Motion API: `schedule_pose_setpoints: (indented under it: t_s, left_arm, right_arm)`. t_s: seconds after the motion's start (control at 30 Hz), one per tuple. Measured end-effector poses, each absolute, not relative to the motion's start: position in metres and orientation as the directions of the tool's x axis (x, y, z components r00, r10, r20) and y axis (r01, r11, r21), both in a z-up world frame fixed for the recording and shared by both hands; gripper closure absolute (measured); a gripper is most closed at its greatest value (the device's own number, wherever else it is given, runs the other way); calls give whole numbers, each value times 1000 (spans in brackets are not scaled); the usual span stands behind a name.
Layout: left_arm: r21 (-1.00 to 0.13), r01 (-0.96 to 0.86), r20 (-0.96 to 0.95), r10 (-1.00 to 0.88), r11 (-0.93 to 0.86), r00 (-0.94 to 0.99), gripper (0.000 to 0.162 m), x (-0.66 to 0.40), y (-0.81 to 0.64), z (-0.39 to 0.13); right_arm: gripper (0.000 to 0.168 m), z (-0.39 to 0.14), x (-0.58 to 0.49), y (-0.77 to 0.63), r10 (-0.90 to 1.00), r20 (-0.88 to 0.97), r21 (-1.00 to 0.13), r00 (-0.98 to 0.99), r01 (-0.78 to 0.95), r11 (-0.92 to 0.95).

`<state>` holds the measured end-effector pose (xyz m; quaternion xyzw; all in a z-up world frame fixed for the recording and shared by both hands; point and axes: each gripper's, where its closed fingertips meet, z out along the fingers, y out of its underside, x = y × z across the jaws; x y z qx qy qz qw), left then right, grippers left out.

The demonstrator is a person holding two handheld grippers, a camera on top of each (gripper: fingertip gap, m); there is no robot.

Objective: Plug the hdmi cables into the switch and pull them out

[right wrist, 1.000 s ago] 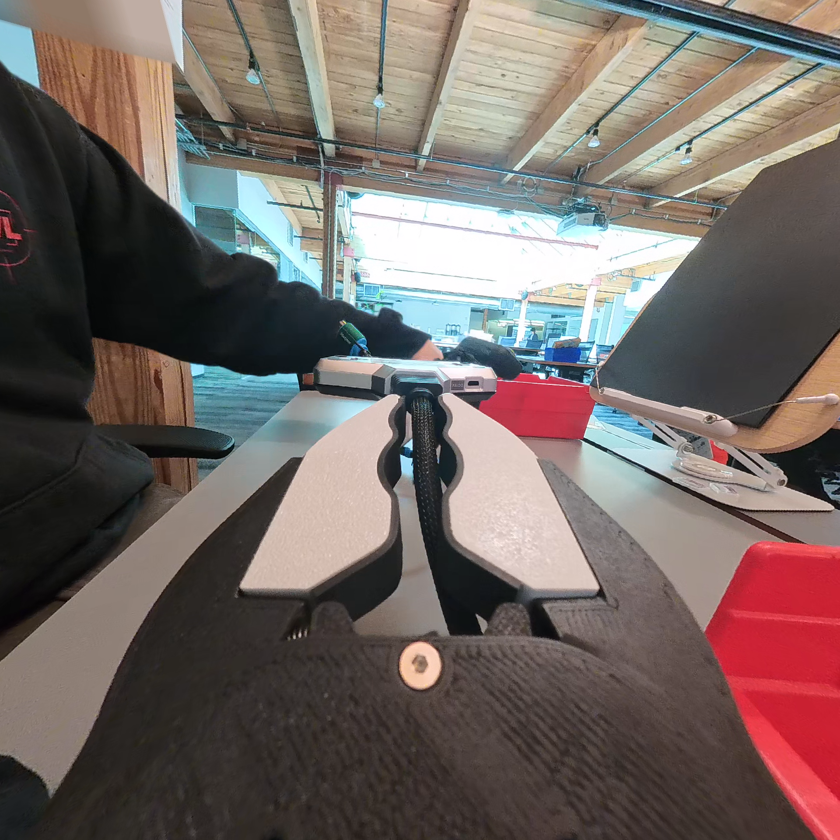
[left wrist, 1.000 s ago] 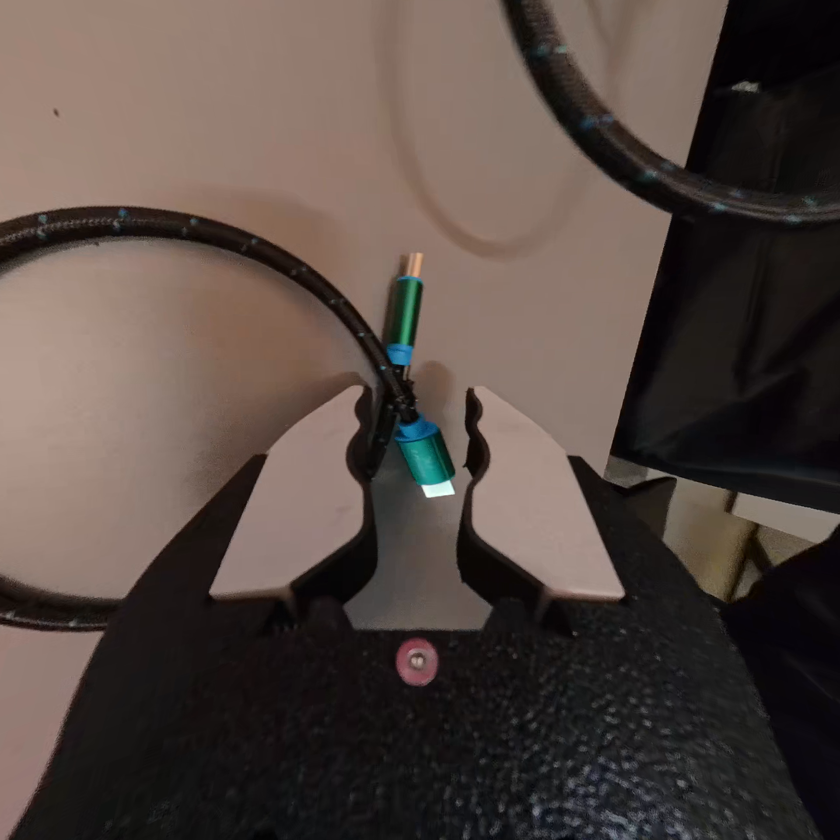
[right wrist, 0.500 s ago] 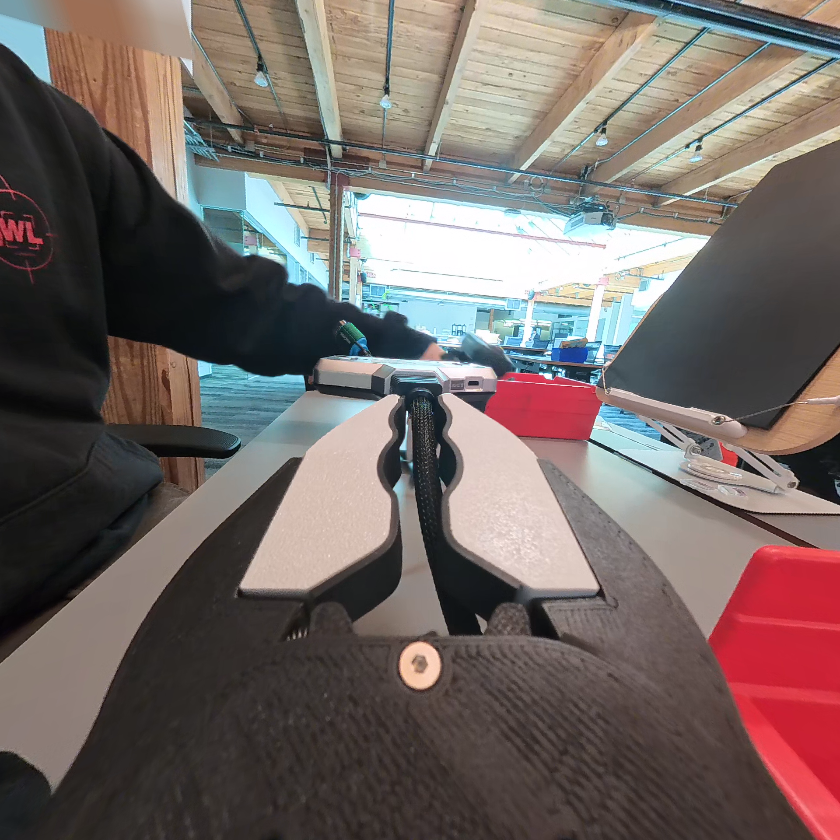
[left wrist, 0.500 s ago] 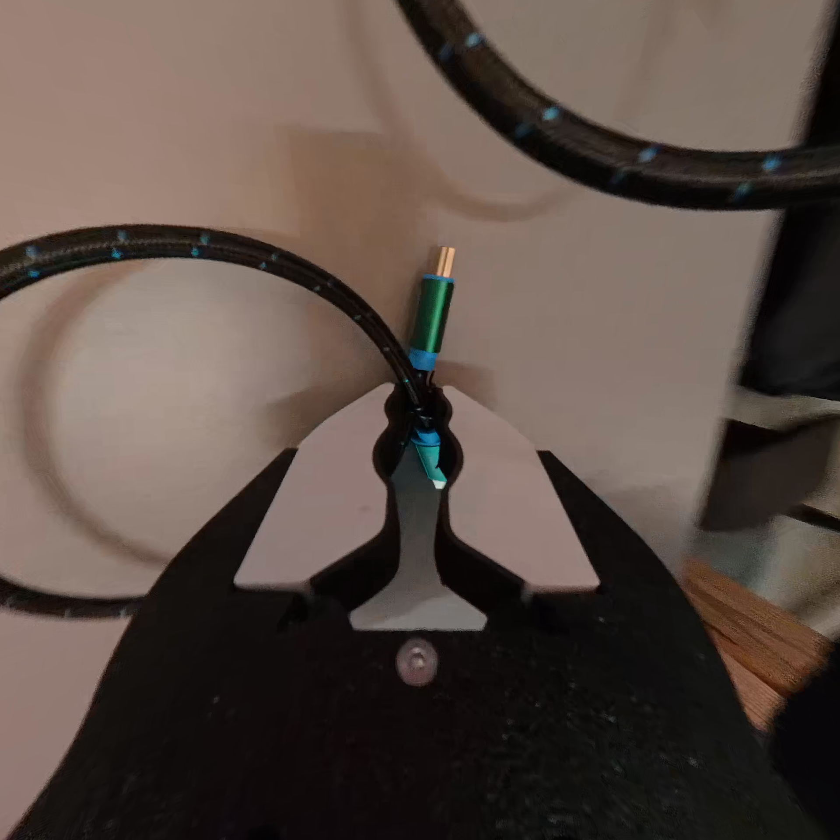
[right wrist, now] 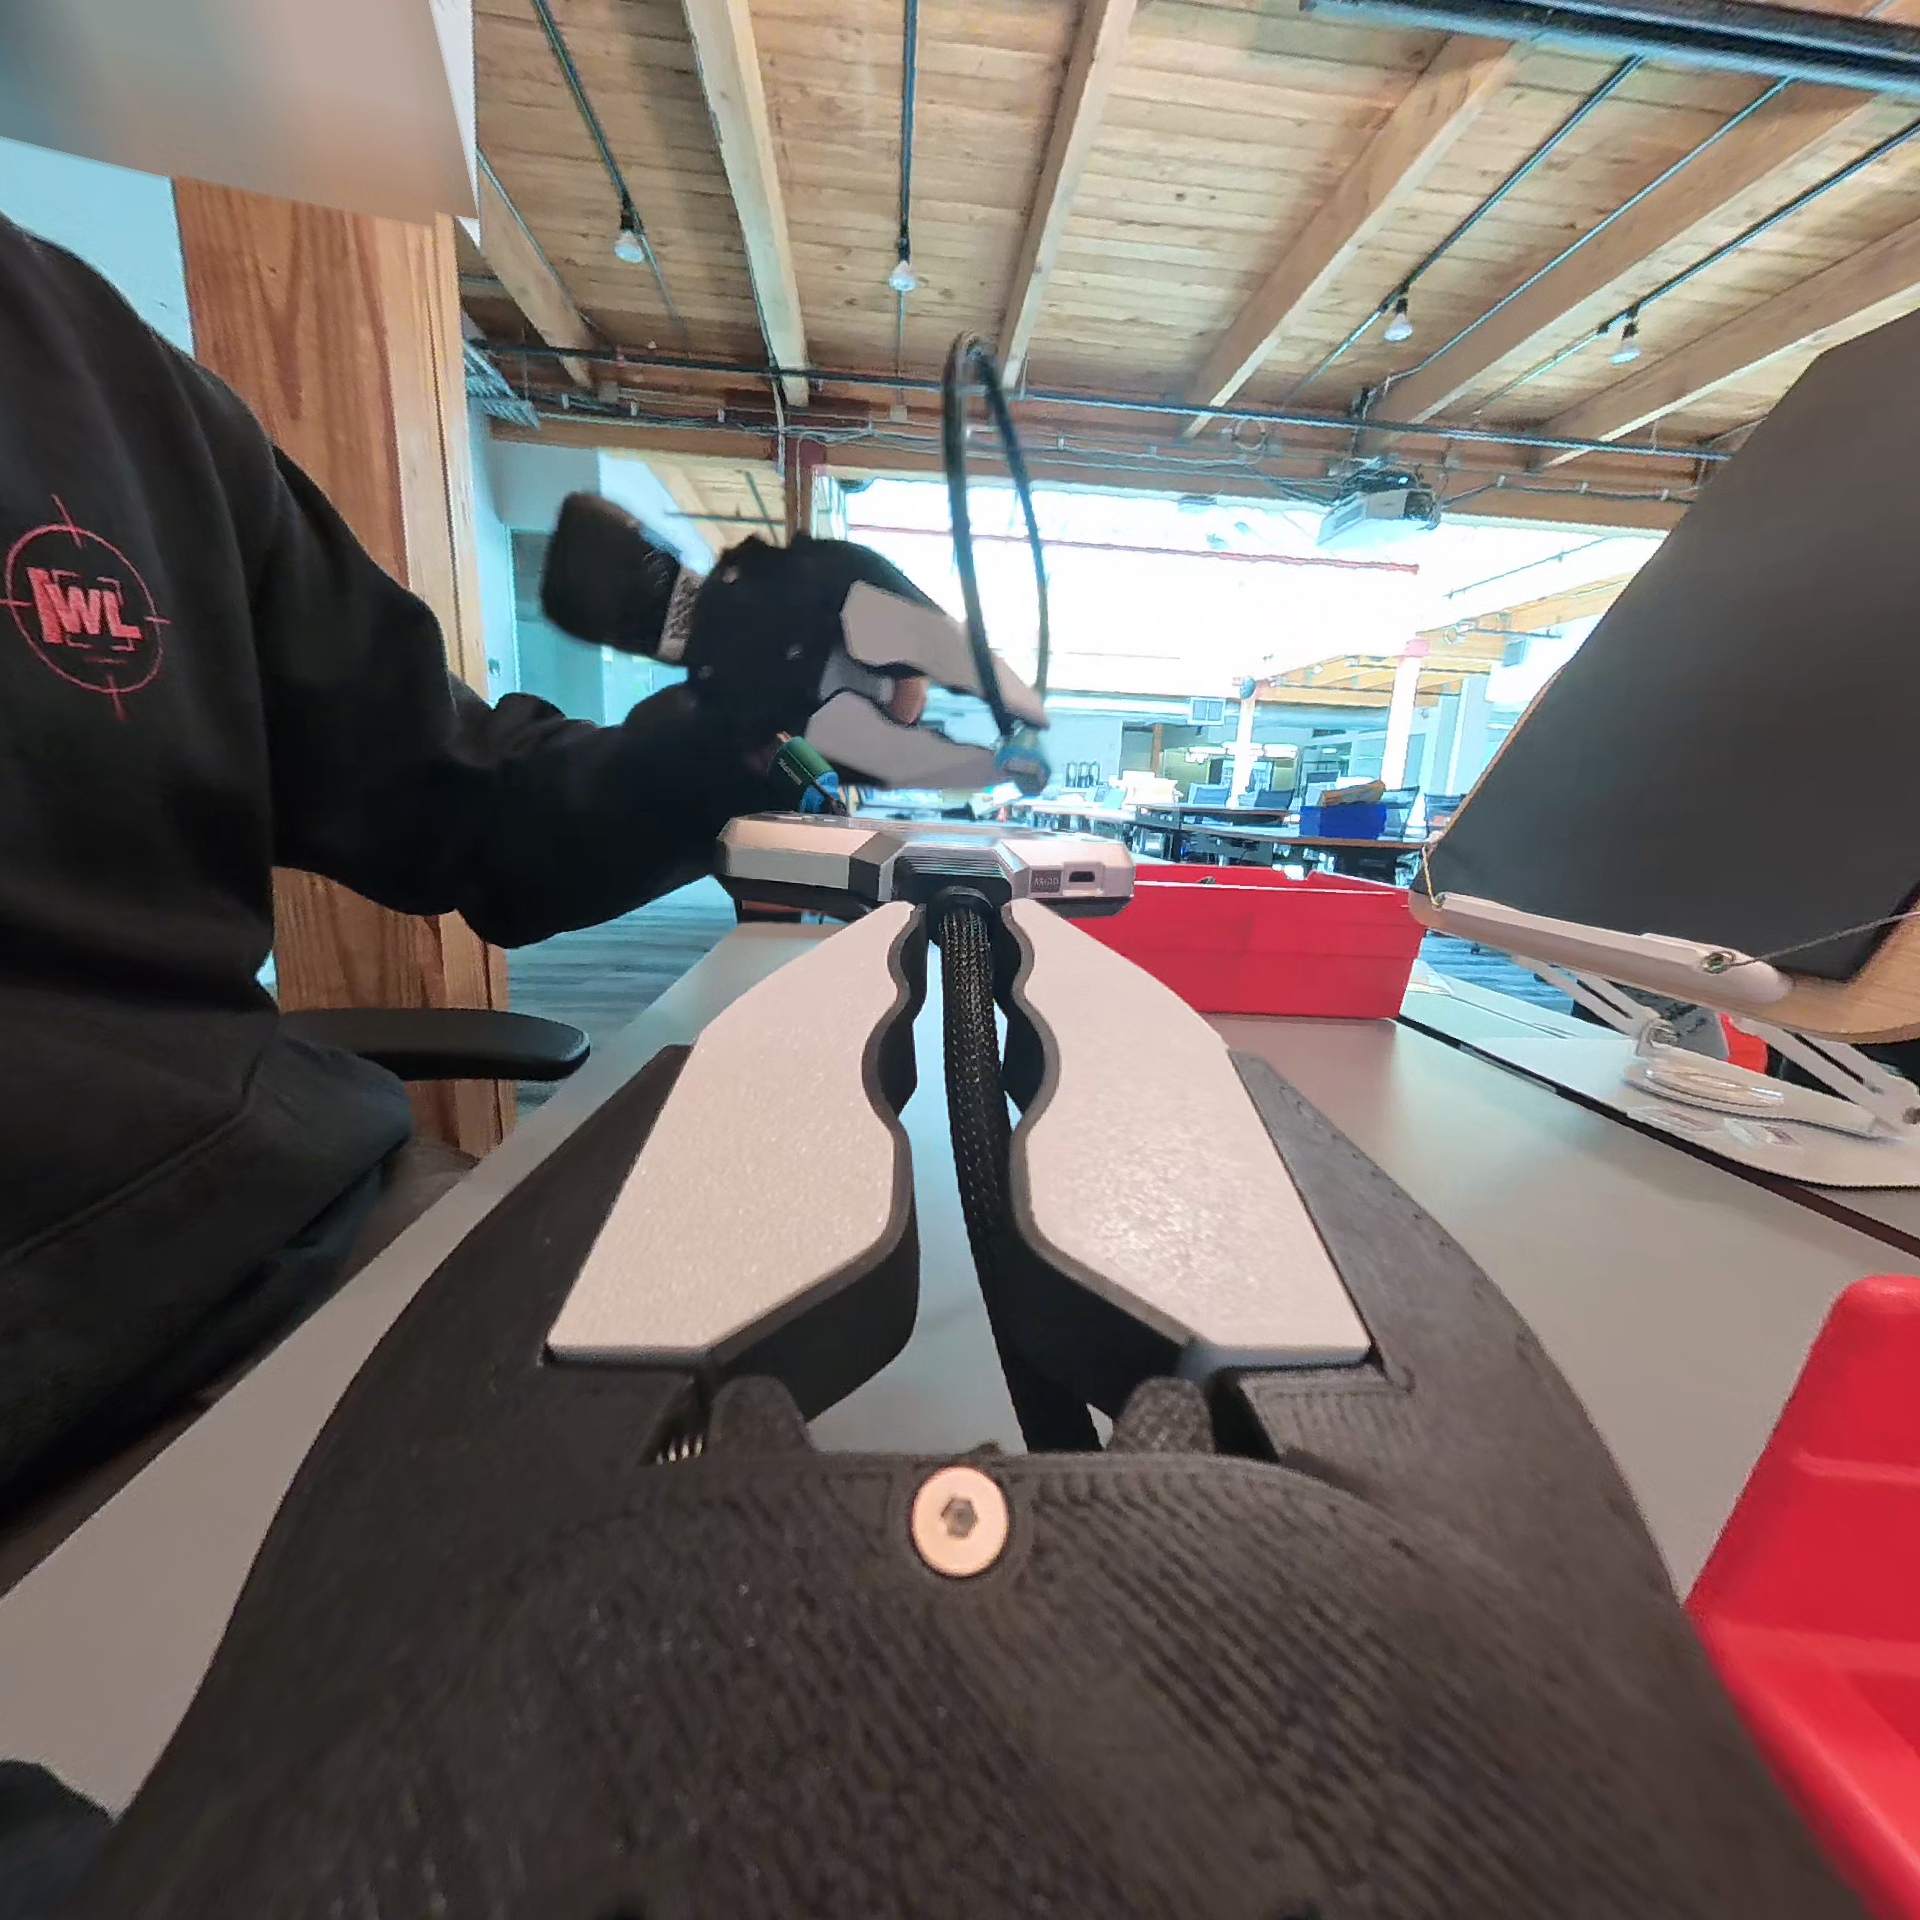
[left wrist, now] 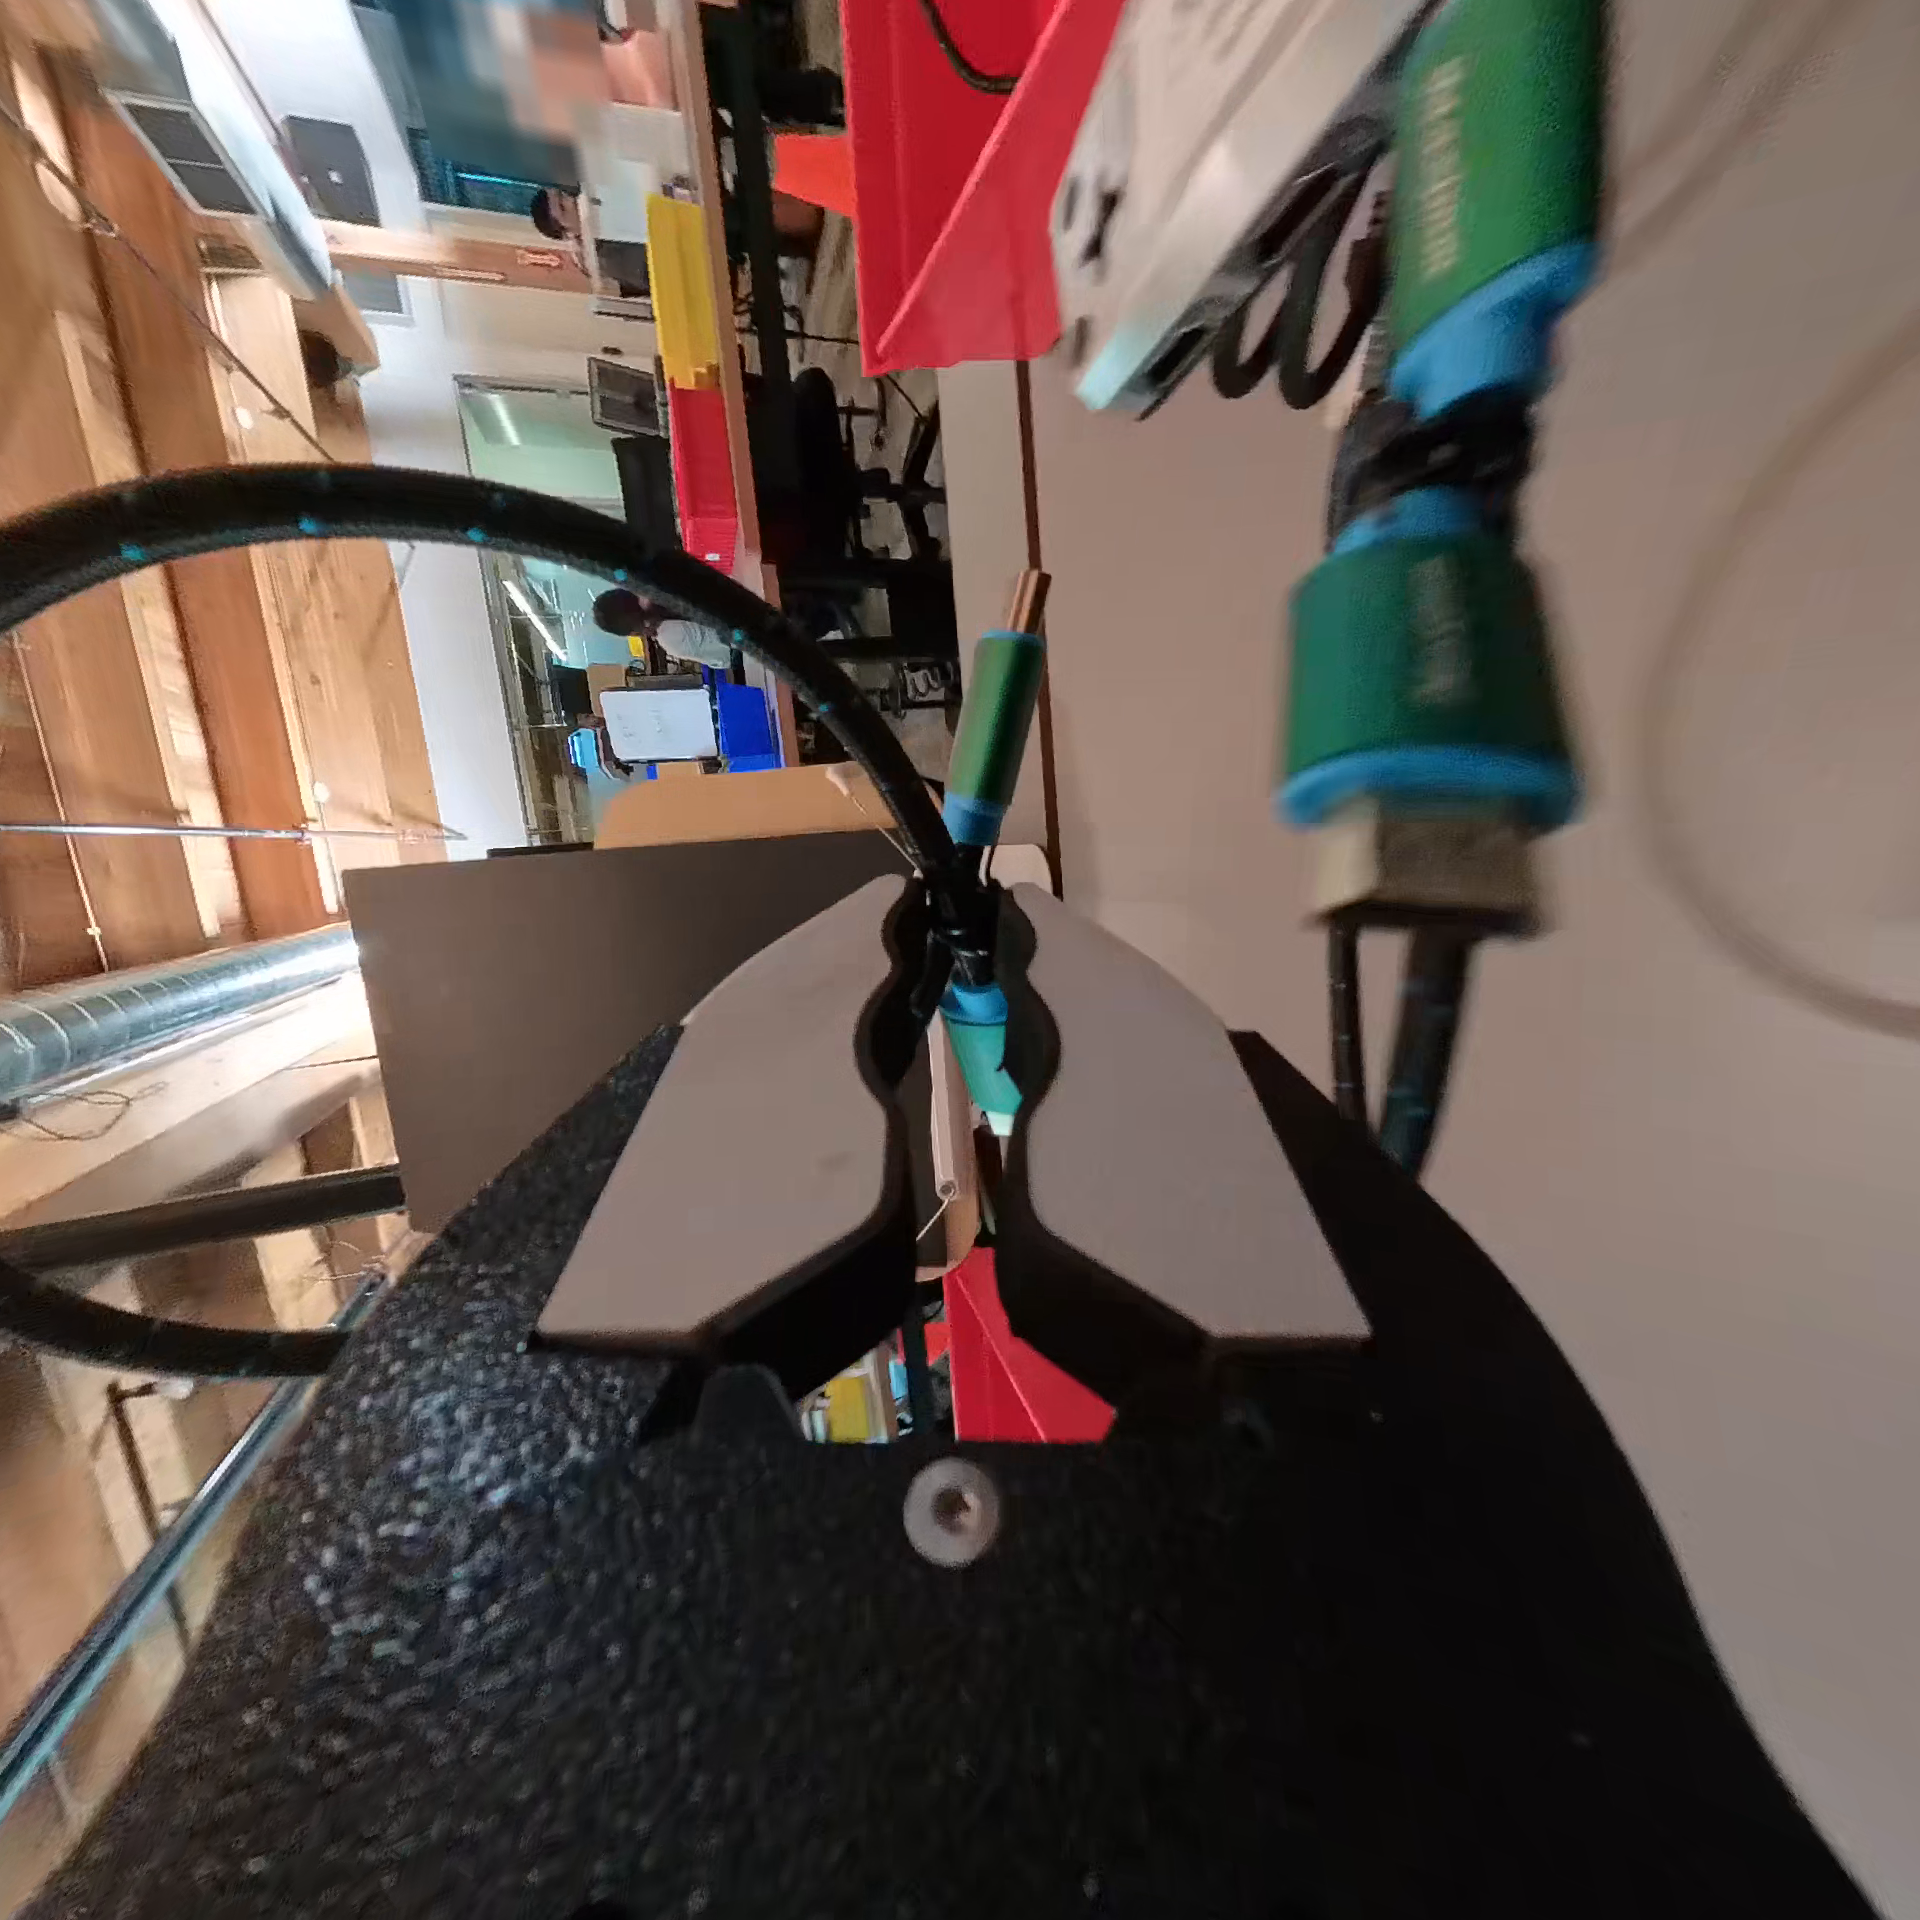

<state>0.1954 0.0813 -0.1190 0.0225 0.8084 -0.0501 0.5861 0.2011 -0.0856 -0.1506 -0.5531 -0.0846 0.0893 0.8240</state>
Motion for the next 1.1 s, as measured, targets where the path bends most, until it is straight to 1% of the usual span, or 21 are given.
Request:
schedule_pose_setpoints:
  t_s: [0.07,0.2,0.33,0.43,0.6,0.7,0.77,0.83,0.93,1.03,1.1]
  left_arm:
    - [-12,96,-938,22,995,-346,150,191,72,-127]
    - [10,103,-914,51,995,-402,151,183,56,-132]
    - [-10,94,-888,35,995,-458,151,175,42,-135]
    - [10,42,-893,28,999,-449,151,172,41,-131]
    - [5,-60,-871,-25,998,-491,150,165,48,-132]
    - [-60,-118,-889,-107,991,-446,150,160,54,-120]
    - [-76,-131,-895,-125,989,-427,150,160,55,-121]
    - [-79,-101,-897,-114,992,-426,150,162,52,-126]
    - [-127,-71,-894,-145,989,-424,151,163,45,-131]
    - [-134,-67,-898,-150,989,-415,151,164,40,-133]
    - [-109,-65,-895,-126,992,-428,151,163,37,-138]
  right_arm:
    - [157,-148,203,-88,234,34,-918,972,-62,392]
    - [157,-147,203,-90,233,38,-916,972,-60,398]
    - [157,-147,201,-90,242,48,-915,969,-54,399]
    - [157,-145,201,-92,234,58,-911,971,-44,411]
    - [156,-147,202,-91,211,69,-916,975,-21,400]
    - [157,-142,207,-96,182,61,-900,981,-25,436]
    - [157,-142,206,-96,193,62,-899,979,-30,437]
    - [157,-143,203,-94,208,67,-904,976,-29,426]
    - [157,-145,201,-93,220,70,-909,973,-29,417]
    - [156,-144,198,-93,240,71,-907,968,-37,420]
    - [157,-143,199,-93,235,73,-904,969,-35,425]
